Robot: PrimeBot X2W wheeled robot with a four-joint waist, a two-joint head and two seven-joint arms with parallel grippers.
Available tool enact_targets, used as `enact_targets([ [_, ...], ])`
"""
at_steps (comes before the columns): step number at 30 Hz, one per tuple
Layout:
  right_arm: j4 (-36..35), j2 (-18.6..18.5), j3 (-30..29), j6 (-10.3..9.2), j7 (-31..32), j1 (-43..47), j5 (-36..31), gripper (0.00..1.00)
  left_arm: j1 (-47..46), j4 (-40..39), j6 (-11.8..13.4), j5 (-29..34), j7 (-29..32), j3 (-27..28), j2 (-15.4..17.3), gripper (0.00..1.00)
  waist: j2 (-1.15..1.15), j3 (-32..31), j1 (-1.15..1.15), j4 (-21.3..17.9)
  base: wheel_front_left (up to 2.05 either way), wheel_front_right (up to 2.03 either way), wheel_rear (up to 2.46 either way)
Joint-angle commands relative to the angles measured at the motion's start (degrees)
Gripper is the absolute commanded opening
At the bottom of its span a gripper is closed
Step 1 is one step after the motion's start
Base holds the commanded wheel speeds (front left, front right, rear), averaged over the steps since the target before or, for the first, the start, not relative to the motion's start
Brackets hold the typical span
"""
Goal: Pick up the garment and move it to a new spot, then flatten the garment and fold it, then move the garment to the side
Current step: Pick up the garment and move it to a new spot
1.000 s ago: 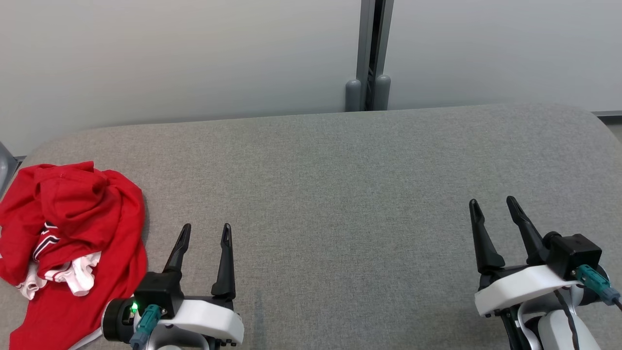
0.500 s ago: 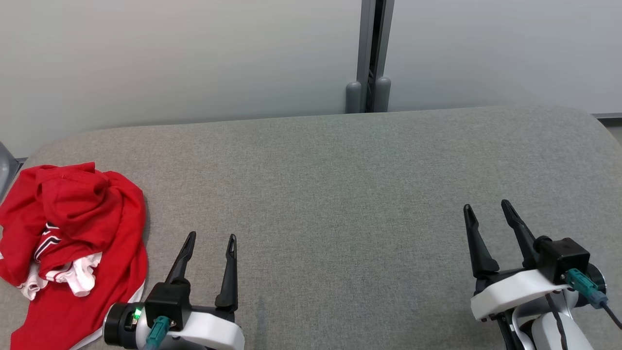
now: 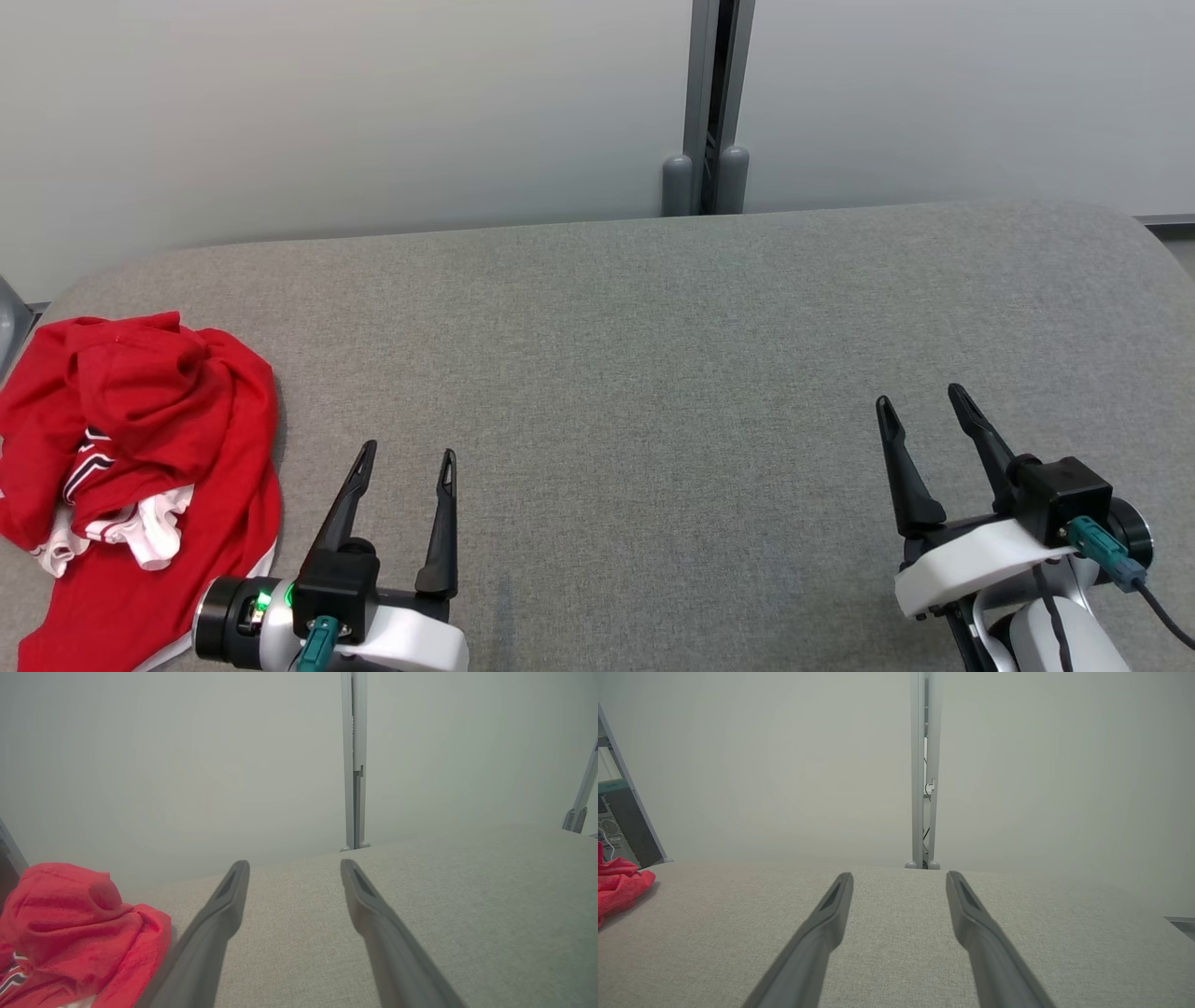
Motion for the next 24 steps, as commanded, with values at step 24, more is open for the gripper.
enact_targets([
  [24, 0.20, -0.36, 0.61, 0.10, -0.37, 0.13, 1.19, 1.00, -0.73, -0.13, 0.02, -0.77, -0.25, -0.10, 0.18, 1.00, 0.00, 0.19, 0.00, 2.86, 0.00, 0.00, 0.00],
])
